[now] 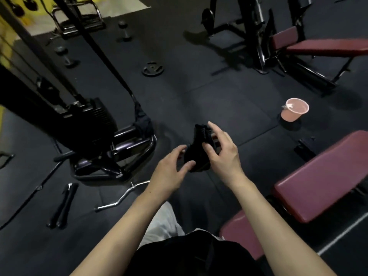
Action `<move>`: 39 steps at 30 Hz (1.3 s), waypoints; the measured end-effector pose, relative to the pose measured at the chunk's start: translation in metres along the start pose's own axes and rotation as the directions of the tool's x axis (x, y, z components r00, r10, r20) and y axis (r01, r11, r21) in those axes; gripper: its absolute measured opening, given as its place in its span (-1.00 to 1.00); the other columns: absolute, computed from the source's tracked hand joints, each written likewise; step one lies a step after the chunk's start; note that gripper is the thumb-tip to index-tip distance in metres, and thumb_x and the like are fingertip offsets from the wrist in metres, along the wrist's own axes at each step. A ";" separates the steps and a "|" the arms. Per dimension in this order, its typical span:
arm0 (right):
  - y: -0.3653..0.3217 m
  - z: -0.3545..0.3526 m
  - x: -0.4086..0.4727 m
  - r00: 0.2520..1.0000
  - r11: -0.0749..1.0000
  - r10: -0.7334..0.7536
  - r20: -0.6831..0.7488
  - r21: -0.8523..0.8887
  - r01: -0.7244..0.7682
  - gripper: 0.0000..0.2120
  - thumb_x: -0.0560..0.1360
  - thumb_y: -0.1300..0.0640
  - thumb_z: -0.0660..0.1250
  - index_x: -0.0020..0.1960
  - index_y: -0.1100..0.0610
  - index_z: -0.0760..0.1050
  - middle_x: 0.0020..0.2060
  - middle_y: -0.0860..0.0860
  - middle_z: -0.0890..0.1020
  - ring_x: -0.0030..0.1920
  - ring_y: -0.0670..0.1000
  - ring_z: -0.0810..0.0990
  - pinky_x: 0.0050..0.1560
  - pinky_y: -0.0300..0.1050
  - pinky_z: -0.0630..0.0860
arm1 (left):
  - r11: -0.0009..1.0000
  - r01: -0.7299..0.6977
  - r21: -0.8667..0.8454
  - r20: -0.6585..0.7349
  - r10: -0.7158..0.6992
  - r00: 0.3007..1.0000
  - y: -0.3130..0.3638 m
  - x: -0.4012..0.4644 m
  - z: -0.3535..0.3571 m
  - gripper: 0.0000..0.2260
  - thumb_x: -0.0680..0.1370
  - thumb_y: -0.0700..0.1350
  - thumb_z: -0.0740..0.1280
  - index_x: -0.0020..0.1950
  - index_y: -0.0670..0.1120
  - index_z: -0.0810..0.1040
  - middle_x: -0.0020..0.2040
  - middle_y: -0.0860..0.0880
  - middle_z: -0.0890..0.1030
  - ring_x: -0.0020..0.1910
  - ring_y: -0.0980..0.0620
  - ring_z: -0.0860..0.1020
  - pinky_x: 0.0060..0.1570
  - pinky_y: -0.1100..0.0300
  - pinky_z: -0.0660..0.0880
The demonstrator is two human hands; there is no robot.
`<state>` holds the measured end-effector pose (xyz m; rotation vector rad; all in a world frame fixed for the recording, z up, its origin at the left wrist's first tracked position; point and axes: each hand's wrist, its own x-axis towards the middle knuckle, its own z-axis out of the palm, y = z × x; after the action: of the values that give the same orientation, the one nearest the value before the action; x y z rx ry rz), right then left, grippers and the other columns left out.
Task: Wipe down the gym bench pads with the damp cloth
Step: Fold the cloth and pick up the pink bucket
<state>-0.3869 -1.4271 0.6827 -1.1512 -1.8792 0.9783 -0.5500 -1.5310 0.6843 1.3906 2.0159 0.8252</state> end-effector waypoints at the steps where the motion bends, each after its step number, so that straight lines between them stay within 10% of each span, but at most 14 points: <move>1: 0.002 0.005 0.016 1.000 1.000 0.018 -0.011 0.020 -0.018 -0.44 0.57 0.18 0.39 0.52 -0.09 0.40 0.16 -0.06 0.55 0.16 -0.18 0.52 0.23 -0.43 0.37 | 0.999 0.005 -0.047 0.003 -0.005 1.000 0.000 0.022 -0.003 -0.52 0.57 0.07 0.46 0.47 0.04 0.47 0.28 0.13 0.61 0.26 0.19 0.55 0.35 0.21 0.44; 9: 0.058 0.041 0.169 0.968 0.972 0.206 -0.145 0.145 -0.185 -0.57 0.55 0.20 0.44 0.38 -0.03 0.50 0.10 -0.04 0.64 0.11 -0.08 0.62 0.22 0.01 0.57 | 0.972 -0.090 -0.216 -0.086 0.073 0.994 -0.023 0.218 -0.011 -0.91 0.58 -0.15 0.45 0.05 0.01 0.65 -0.08 0.13 0.70 -0.06 0.18 0.66 0.03 0.04 0.60; 14: 0.081 0.036 0.261 0.920 0.933 0.340 -0.198 0.197 -0.302 -0.50 0.54 0.11 0.47 0.41 -0.10 0.40 0.11 -0.17 0.64 0.10 -0.17 0.63 0.20 -0.13 0.56 | 0.929 -0.186 -0.320 -0.099 0.163 0.982 0.006 0.345 -0.025 -0.95 0.64 -0.18 0.36 0.04 -0.05 0.58 -0.10 0.14 0.65 -0.09 0.24 0.61 -0.03 0.25 0.52; 24: 0.132 -0.031 0.373 0.759 0.868 0.487 -0.432 0.143 -0.475 -0.52 0.56 -0.04 0.45 0.43 -0.18 0.40 0.10 -0.18 0.53 0.13 -0.17 0.53 0.20 -0.20 0.48 | 0.839 -0.329 -0.433 0.170 0.434 0.885 0.092 0.532 0.012 -0.96 0.66 -0.04 0.29 0.08 0.02 0.48 -0.09 0.17 0.59 -0.08 0.05 0.57 0.00 -0.16 0.54; 32: 0.207 -0.100 0.525 0.930 0.924 0.245 -0.273 -0.225 -0.310 -0.41 0.57 0.12 0.42 0.54 -0.07 0.32 0.50 -0.16 0.37 0.54 -0.11 0.24 0.53 -0.15 0.19 | 0.844 -0.432 -0.319 0.384 0.531 0.755 0.150 0.688 0.072 -0.92 0.69 -0.19 0.25 0.11 -0.01 0.47 -0.07 0.20 0.62 -0.10 0.15 0.57 -0.05 0.26 0.46; 39: 0.271 -0.173 0.654 0.916 0.898 0.359 -0.179 -0.203 -0.391 -0.91 0.57 0.03 0.36 -0.07 -0.12 0.47 -0.04 -0.20 0.60 0.04 -0.14 0.52 0.05 -0.10 0.45 | 0.863 -0.477 -0.167 0.453 0.497 0.740 0.207 0.845 0.133 -0.92 0.69 -0.15 0.27 0.10 0.04 0.49 -0.09 0.18 0.62 -0.06 0.21 0.56 -0.08 0.34 0.43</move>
<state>-0.3624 -0.6997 0.6450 -1.7287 -1.7281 0.8633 -0.5917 -0.6522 0.6709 1.9189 1.2550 0.6259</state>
